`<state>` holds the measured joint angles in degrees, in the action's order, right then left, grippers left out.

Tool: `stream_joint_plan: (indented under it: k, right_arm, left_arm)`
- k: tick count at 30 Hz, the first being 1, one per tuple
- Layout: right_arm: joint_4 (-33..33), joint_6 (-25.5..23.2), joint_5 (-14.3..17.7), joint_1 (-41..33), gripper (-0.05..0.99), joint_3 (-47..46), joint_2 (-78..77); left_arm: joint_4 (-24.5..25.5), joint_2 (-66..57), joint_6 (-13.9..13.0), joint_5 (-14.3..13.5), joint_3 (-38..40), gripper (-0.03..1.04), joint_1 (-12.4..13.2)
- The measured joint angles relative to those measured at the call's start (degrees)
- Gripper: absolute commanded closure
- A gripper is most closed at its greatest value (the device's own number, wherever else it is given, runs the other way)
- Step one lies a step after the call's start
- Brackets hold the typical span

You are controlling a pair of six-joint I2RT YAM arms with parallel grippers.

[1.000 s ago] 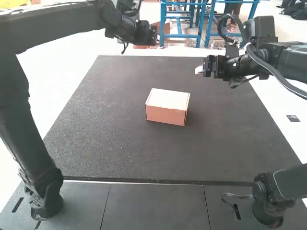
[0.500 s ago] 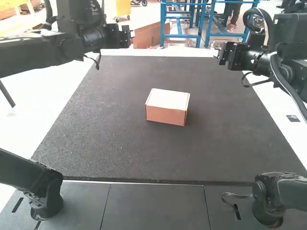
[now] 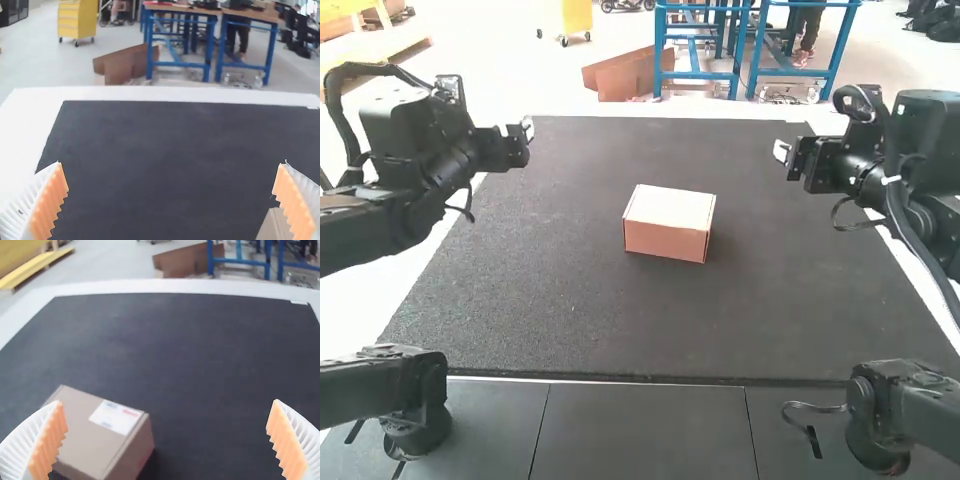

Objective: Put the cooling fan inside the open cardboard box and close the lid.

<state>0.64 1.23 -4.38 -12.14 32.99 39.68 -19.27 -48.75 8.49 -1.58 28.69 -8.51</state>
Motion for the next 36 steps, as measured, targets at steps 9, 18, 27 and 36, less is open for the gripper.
stream_joint_plan:
  k: [9, 18, 27, 36]
  right_arm:
    - [8.4, 1.7, 3.9, 0.0, 0.02, -10.8, -8.5]
    - [15.4, 3.9, 6.6, 1.2, 0.02, -20.7, -19.3]
    - [15.6, 5.4, 7.5, 2.6, 0.02, -27.4, -26.5]
    - [15.7, 6.1, 7.5, 2.6, 0.02, -30.0, -30.1]
  left_arm:
    - [-8.0, 3.0, -2.4, -0.1, -9.0, 0.04, 0.0]
    - [-14.3, 7.7, -5.2, -0.1, -16.8, 0.04, 0.0]
    - [-20.6, 12.5, -6.6, -0.2, -23.2, 0.04, 0.0]
    - [-20.2, 17.1, -8.5, -0.3, -28.4, 0.04, 0.0]
